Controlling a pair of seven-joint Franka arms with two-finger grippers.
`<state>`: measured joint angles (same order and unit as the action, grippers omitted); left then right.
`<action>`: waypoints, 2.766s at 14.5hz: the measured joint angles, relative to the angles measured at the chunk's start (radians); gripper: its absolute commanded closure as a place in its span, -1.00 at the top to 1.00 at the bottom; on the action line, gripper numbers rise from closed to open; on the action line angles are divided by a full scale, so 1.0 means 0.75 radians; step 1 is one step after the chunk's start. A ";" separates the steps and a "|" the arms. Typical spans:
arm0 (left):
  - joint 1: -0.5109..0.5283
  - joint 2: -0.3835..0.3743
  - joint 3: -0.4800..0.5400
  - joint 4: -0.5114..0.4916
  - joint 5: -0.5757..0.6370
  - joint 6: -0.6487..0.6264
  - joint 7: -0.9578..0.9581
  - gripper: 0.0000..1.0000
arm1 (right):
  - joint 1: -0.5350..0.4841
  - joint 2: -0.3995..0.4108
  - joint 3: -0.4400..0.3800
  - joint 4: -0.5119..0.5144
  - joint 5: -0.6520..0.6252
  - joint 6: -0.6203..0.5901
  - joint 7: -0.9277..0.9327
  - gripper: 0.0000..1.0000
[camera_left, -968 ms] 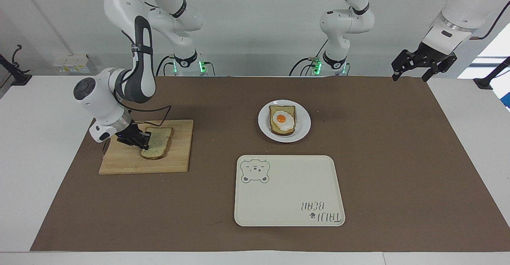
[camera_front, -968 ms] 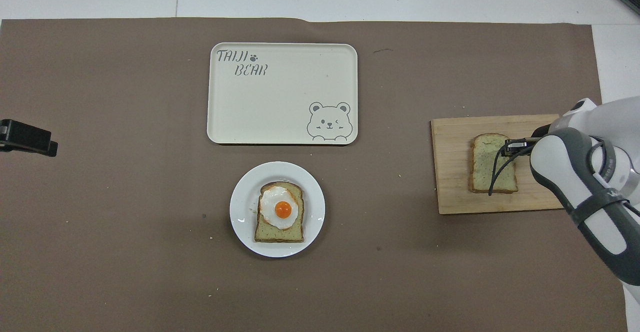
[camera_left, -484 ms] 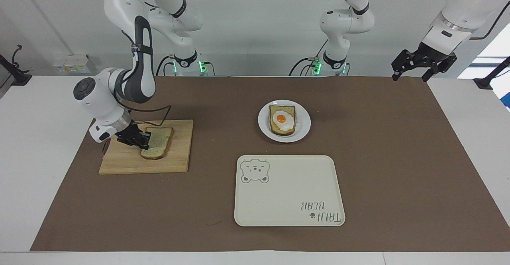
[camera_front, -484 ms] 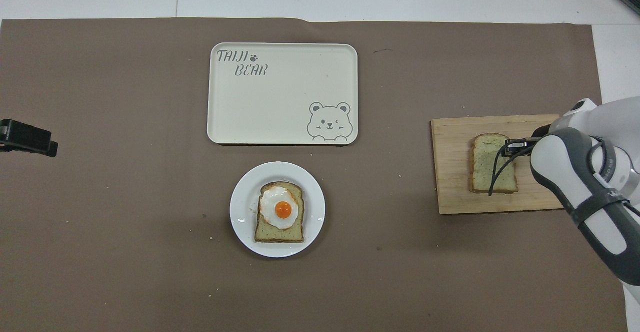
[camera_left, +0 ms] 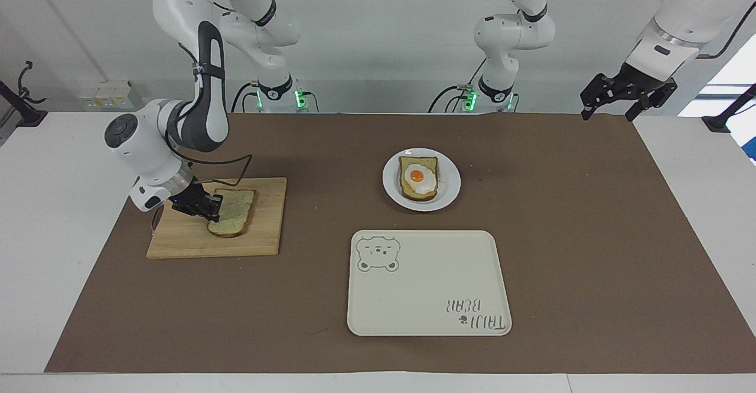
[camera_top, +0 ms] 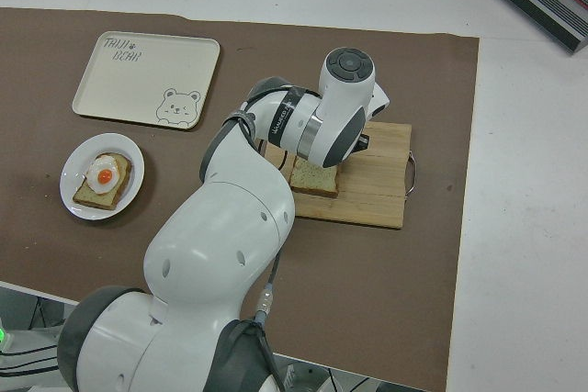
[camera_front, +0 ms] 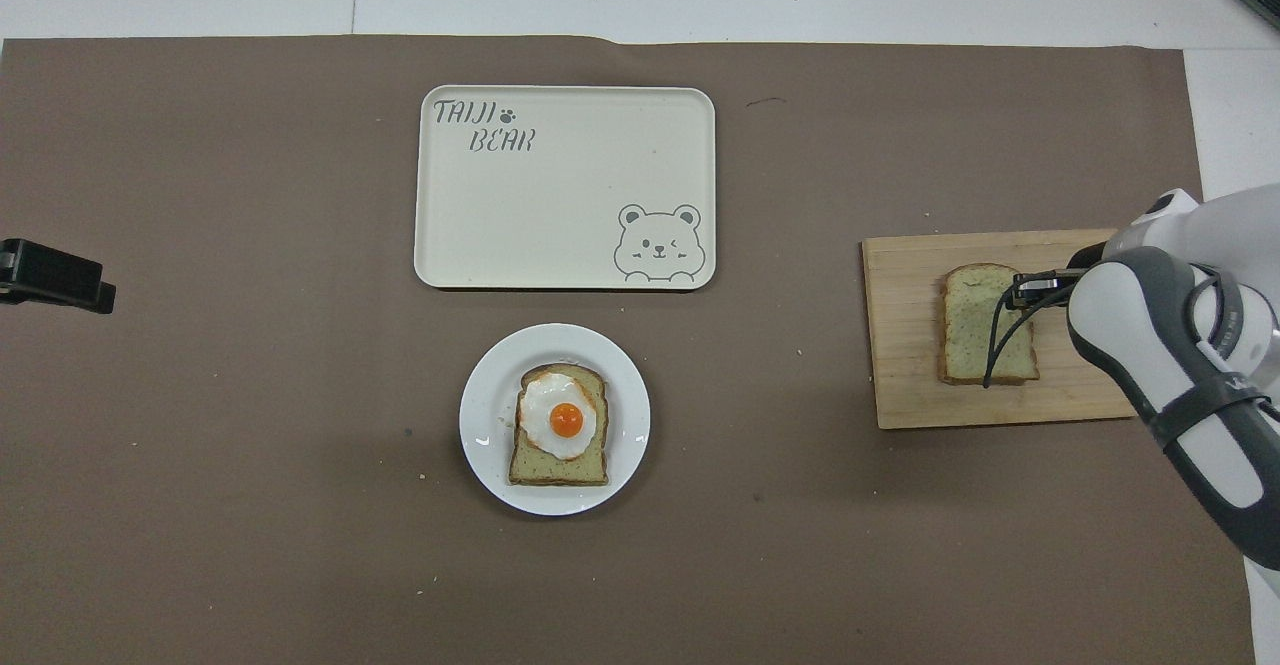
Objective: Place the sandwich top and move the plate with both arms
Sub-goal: 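Close the right gripper on the bread slice's edge farthest from the robot, then lift the bread slice with the right gripper and carry it toward the plate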
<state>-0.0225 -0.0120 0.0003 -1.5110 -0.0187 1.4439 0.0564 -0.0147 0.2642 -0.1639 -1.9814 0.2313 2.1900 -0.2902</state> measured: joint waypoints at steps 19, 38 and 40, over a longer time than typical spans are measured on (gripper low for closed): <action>0.000 0.000 0.000 0.000 0.000 0.000 0.000 1.00 | 0.017 -0.045 0.085 0.199 0.203 -0.434 -0.002 -1.00; 0.000 0.000 -0.001 0.000 0.000 -0.003 -0.001 1.00 | 0.216 -0.068 0.293 0.207 0.440 -0.537 0.247 -1.00; 0.000 0.000 -0.001 0.000 0.000 -0.003 -0.002 1.00 | 0.271 -0.072 0.294 0.207 0.474 -0.516 0.309 -1.00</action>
<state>-0.0223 -0.0120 -0.0005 -1.5110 -0.0187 1.4413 0.0549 0.1884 0.2102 0.0563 -1.8261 0.5866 1.8033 -0.0582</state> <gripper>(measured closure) 0.000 0.899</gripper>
